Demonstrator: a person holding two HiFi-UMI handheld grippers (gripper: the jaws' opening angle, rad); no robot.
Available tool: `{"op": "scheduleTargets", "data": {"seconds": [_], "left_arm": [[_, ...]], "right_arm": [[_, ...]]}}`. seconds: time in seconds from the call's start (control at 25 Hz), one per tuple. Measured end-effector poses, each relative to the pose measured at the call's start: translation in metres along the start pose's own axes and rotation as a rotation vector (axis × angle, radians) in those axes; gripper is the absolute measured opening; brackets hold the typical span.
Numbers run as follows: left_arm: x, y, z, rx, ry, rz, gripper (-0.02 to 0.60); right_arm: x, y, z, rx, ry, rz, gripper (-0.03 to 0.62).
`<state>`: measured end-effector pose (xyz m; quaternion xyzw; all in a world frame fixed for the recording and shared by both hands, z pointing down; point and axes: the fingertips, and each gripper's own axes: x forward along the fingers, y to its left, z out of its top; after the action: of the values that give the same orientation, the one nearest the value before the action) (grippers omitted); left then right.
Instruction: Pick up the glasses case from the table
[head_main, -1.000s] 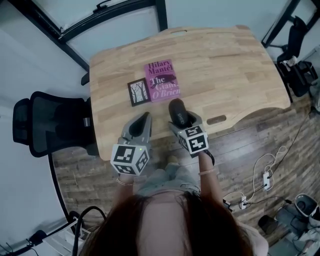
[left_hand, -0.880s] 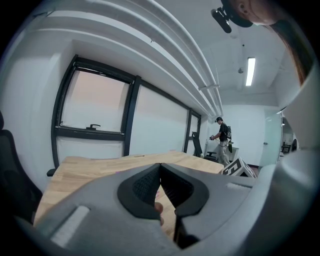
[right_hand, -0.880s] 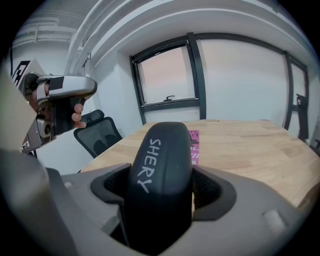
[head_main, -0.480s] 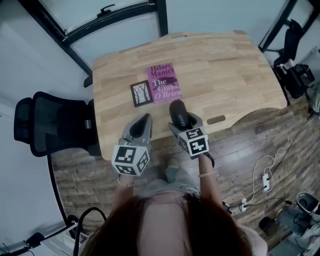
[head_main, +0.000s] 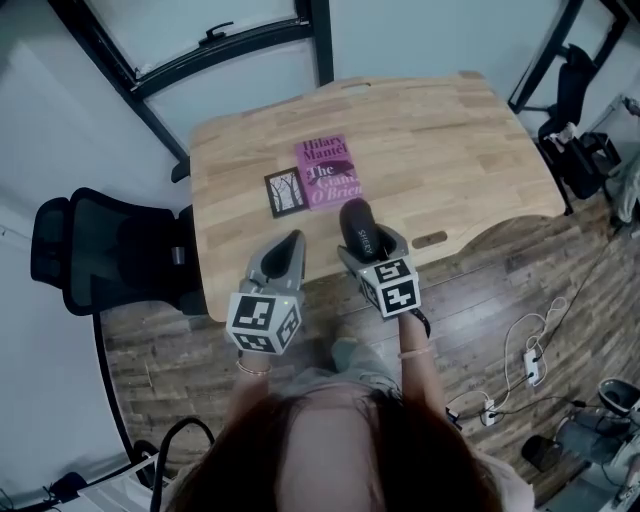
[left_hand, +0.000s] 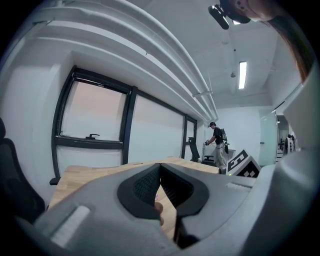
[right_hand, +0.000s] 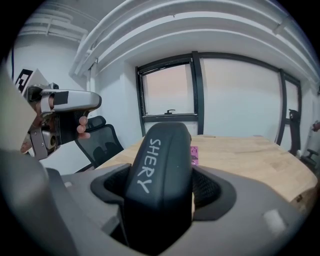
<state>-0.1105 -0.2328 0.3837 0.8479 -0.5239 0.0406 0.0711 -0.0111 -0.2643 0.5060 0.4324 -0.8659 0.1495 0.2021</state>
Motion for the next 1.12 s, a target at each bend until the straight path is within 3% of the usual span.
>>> {"op": "scheduleTargets", "data": {"seconds": [1.12], "left_arm": [[-0.062,-0.026,0.035,0.064,-0.094,-0.093,0.009]], "right_arm": [[-0.088,0.048,0.057,-0.098,-0.187,-0.114,0.371]]}}
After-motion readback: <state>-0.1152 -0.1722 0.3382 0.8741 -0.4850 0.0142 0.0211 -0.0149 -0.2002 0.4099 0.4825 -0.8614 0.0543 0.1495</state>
